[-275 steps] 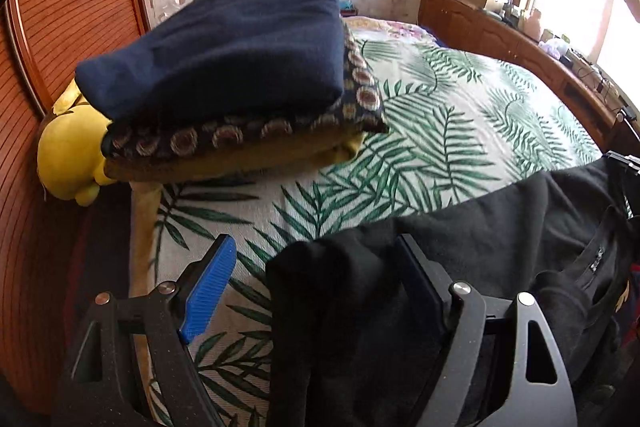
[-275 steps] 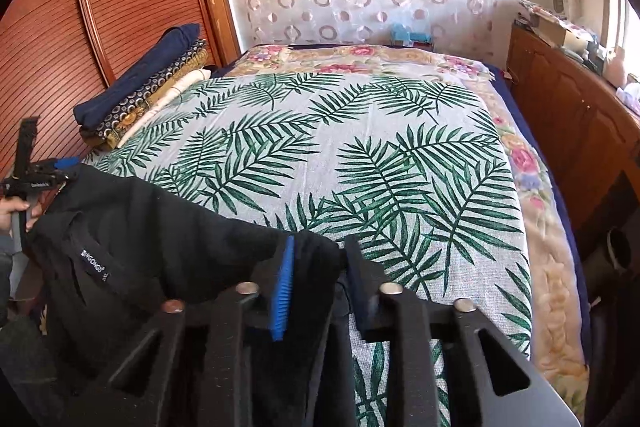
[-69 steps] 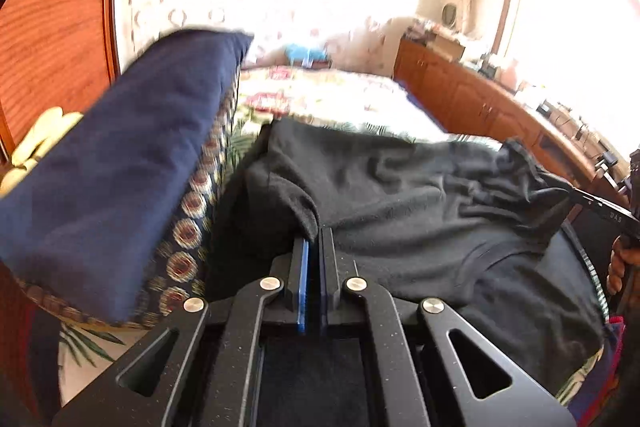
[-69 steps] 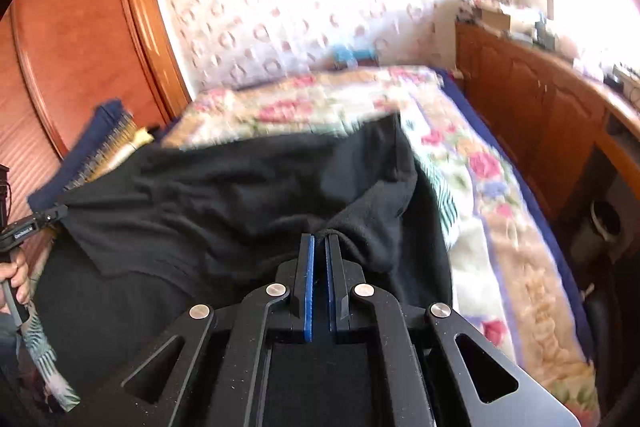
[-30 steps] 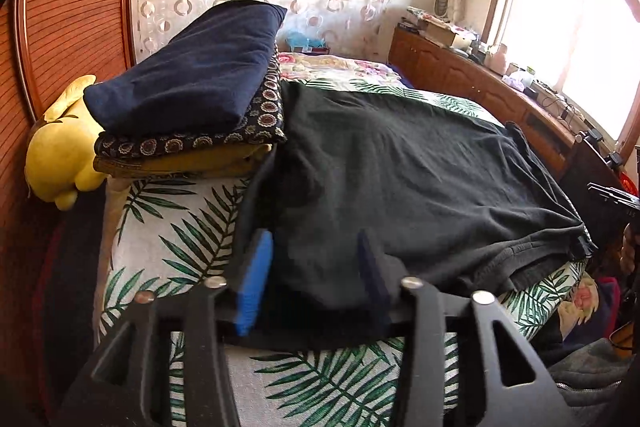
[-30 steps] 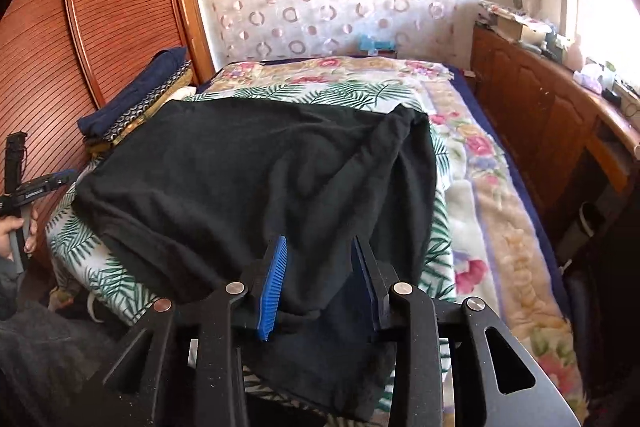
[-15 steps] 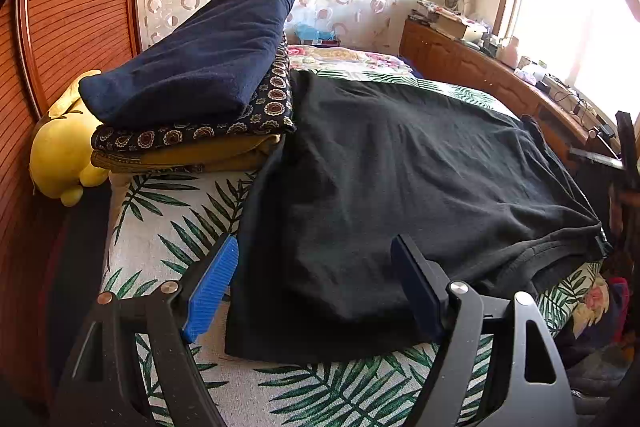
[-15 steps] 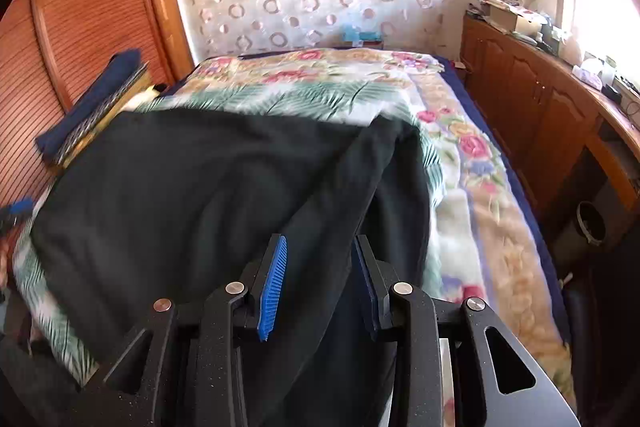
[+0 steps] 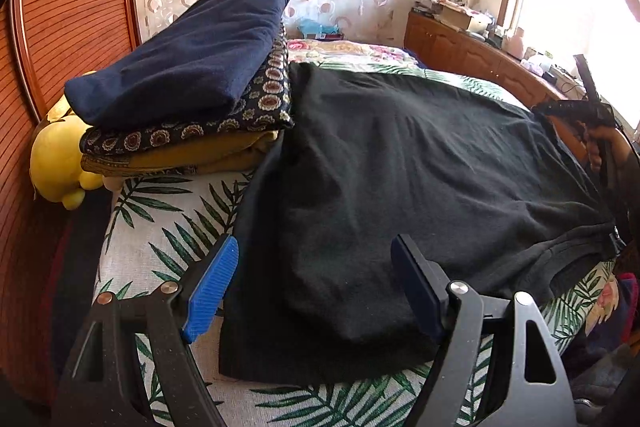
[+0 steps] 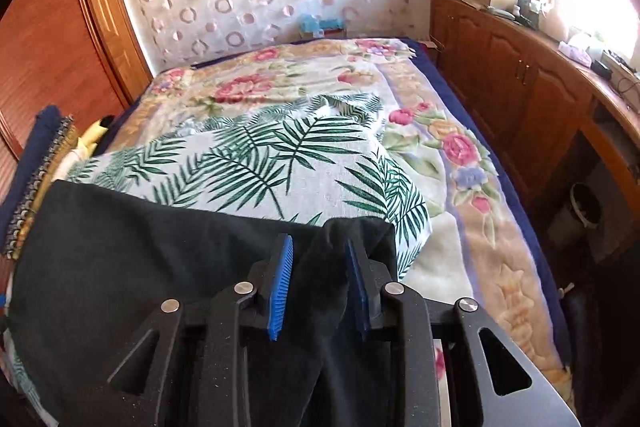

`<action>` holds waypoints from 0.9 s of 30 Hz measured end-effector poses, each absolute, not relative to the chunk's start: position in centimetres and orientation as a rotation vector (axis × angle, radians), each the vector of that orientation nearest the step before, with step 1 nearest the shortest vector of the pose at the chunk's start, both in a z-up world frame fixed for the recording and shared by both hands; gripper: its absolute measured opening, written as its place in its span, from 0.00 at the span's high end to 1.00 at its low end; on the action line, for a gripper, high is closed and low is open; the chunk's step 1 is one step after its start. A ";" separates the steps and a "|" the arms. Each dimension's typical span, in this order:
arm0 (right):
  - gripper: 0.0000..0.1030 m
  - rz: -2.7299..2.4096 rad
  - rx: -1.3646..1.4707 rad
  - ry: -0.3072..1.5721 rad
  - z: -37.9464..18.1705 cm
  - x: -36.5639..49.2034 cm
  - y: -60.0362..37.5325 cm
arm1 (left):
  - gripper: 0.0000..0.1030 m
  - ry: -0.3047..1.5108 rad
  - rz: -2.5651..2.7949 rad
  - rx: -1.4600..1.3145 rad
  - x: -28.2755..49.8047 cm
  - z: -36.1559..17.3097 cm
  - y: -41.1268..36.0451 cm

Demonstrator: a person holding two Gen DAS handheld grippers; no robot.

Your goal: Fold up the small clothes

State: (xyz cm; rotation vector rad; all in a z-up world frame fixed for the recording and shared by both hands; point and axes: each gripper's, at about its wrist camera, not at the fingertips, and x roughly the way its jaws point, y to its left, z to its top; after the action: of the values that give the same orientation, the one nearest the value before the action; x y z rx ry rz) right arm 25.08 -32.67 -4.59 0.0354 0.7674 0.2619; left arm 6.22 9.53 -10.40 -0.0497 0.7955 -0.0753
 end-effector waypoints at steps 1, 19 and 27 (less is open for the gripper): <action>0.94 0.266 0.028 0.775 -4.5 25.2 -32.5 | 0.23 0.802 -0.072 -0.048 6.4 -10.6 9.6; 0.76 0.134 -0.002 0.692 -2.2 19.7 -35.8 | 0.23 0.840 -0.057 -0.043 6.9 -11.9 9.8; 0.69 0.207 0.023 0.702 -3.0 19.4 -36.6 | 0.23 0.853 -0.050 -0.037 7.3 -12.1 9.8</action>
State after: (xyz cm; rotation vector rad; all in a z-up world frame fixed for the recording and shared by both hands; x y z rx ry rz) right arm 19.38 -36.59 -3.00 0.0230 0.7018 0.2066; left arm 7.28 9.78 -12.07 -0.0367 0.8526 -0.0496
